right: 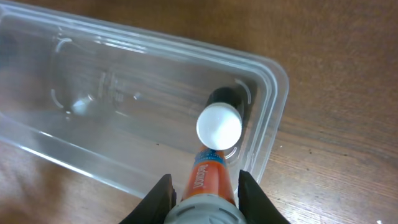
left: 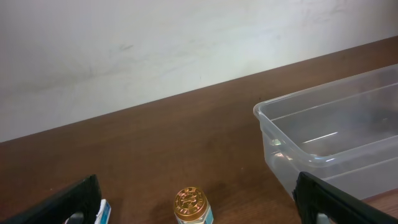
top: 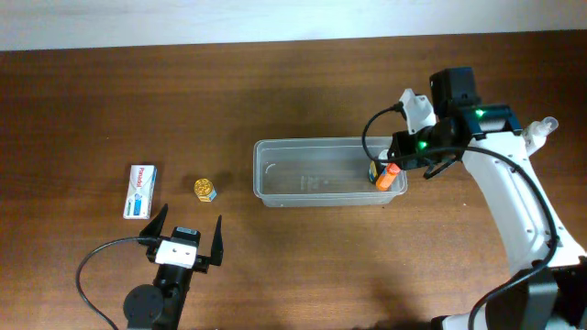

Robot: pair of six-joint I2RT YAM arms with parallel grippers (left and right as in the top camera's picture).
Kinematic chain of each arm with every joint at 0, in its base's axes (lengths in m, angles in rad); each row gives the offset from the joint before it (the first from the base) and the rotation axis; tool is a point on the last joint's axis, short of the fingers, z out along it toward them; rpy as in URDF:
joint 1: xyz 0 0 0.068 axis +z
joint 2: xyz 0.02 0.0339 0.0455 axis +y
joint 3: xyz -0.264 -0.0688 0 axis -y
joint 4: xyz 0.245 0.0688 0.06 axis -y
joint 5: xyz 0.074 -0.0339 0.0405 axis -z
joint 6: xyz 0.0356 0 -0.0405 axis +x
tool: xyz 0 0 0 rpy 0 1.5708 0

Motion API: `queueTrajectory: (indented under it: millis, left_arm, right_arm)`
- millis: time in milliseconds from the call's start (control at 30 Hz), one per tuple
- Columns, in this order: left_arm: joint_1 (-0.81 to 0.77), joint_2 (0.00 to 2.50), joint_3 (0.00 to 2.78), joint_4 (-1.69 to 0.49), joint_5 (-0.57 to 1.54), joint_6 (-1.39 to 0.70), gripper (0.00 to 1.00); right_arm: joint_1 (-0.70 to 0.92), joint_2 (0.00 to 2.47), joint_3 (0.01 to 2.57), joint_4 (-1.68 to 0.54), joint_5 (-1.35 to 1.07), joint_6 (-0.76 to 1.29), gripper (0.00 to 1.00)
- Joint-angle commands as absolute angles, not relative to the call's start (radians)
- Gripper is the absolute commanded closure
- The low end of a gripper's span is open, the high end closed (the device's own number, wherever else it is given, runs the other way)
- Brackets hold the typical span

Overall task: Pack container
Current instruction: 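Lift the orange tube and place it beside the bottle in container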

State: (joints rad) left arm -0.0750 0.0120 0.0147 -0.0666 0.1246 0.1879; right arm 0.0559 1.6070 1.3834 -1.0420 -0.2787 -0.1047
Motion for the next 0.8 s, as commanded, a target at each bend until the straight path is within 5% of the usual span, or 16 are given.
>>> queueTrajectory:
  millis: [0, 767]
  left_arm:
    - [-0.067, 0.005, 0.009, -0.068, 0.134, 0.204, 0.01]
    - [-0.067, 0.005, 0.009, -0.068, 0.135, 0.204, 0.01]
  right_arm:
    - [0.065, 1.612, 1.358, -1.031, -0.276, -0.101, 0.75]
    - [0.067, 1.612, 1.279, -0.952, -0.21, -0.1, 0.74]
